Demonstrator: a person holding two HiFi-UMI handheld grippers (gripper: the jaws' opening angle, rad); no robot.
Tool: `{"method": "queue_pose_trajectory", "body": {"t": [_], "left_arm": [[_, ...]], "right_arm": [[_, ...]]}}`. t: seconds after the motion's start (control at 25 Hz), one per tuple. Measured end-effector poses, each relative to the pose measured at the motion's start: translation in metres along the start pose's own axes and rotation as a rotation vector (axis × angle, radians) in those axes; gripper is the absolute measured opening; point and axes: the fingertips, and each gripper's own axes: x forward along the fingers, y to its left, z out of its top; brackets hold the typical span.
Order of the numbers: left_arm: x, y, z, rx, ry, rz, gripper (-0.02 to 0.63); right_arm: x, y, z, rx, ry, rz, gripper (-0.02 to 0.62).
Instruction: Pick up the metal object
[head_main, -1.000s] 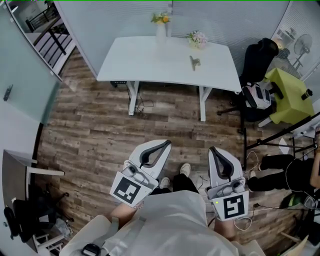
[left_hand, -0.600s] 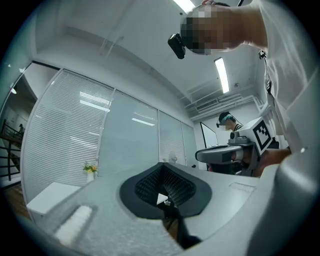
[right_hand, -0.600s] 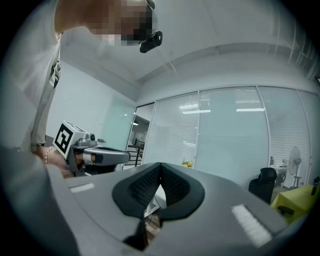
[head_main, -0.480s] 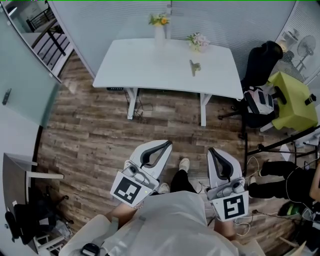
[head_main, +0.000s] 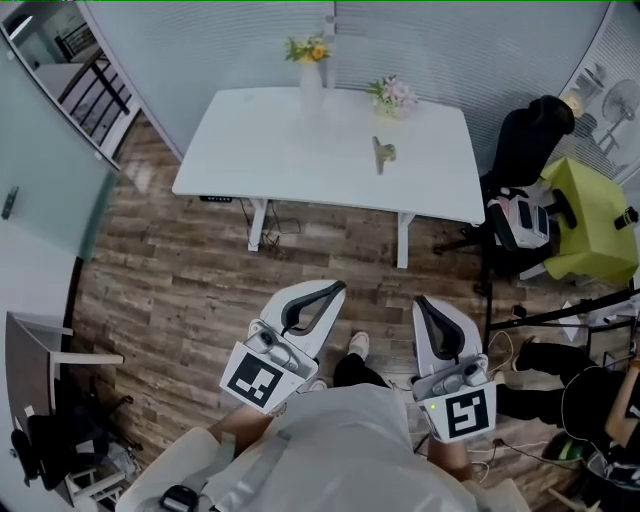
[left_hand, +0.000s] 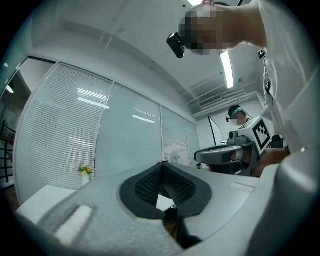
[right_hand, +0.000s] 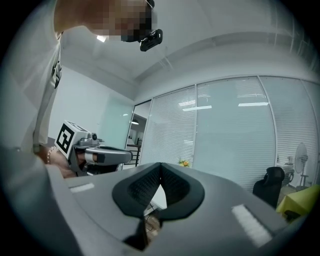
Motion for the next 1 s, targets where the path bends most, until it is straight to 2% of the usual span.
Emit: {"method": "queue_pose_trajectory", "body": {"t": [0.48, 0.72, 1.0], "left_arm": [[0.104, 0.03, -0.007, -0.003, 0.008, 0.044, 0.006], [0.144, 0.04, -0.011, 0.005, 0.005, 0.062, 0.006], [0.17, 0.049, -0.025, -0.004, 0.036, 0.075, 0.006]], "right_arm": [[0.045, -0.098, -0.01, 0.031, -0.012, 0.038, 0.003], [0.056, -0.145, -0.021, -0.009, -0.026, 0.052, 0.003], [0.073, -0.171, -0.035, 0.008, -0.02, 0.049, 0.003]]}}
